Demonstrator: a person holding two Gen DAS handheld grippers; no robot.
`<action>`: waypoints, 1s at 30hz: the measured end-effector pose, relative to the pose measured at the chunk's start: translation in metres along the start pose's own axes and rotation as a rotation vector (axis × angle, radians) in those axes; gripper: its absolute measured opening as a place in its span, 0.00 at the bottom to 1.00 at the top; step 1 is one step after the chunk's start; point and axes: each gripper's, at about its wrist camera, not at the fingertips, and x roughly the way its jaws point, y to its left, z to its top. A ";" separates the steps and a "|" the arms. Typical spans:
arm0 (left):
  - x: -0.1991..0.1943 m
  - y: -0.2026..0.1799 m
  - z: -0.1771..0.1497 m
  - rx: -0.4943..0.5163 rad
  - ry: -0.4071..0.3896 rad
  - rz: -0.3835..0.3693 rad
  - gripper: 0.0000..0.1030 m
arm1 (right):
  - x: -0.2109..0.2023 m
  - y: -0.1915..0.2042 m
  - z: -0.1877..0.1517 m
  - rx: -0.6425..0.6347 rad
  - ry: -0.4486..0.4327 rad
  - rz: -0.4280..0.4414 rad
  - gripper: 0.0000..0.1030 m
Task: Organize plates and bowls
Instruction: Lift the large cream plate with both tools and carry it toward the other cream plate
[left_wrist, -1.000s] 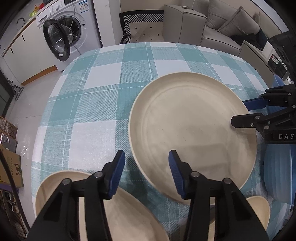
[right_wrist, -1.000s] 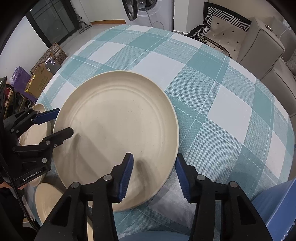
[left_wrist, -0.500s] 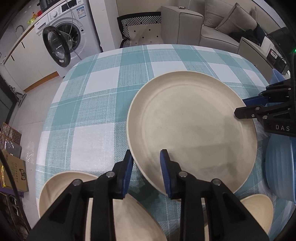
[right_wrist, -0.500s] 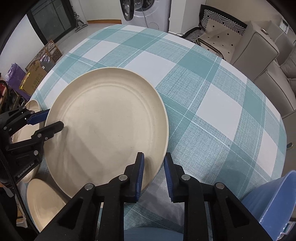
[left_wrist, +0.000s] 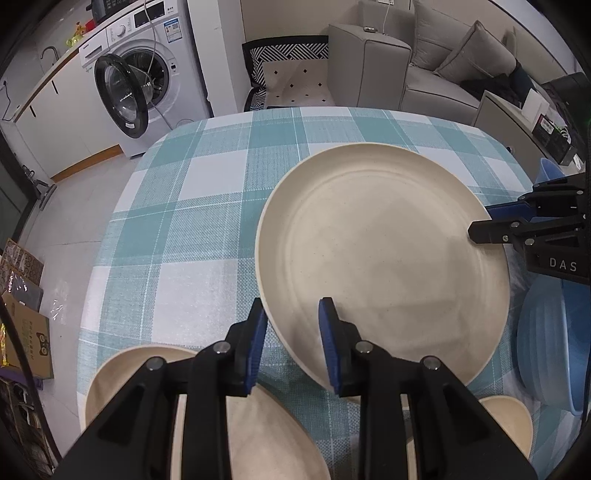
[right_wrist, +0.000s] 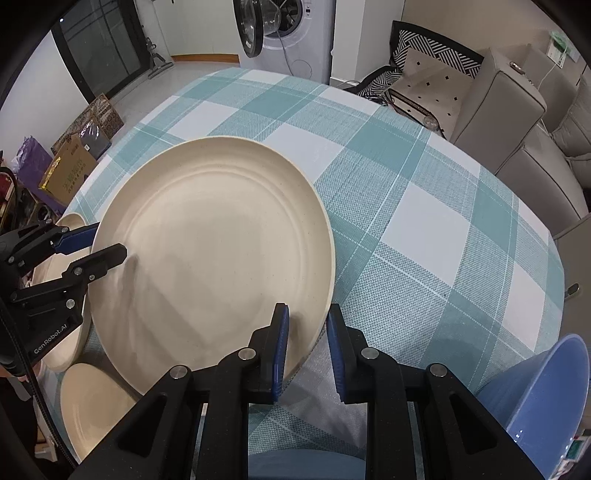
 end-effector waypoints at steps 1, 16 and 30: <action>-0.001 0.000 0.000 -0.001 -0.003 0.001 0.26 | -0.002 0.000 0.000 0.002 -0.006 0.000 0.21; -0.038 0.006 0.001 -0.017 -0.069 0.010 0.26 | -0.042 0.012 -0.001 0.000 -0.079 -0.002 0.21; -0.087 0.012 -0.025 -0.023 -0.130 0.038 0.26 | -0.090 0.043 -0.020 -0.033 -0.152 -0.001 0.21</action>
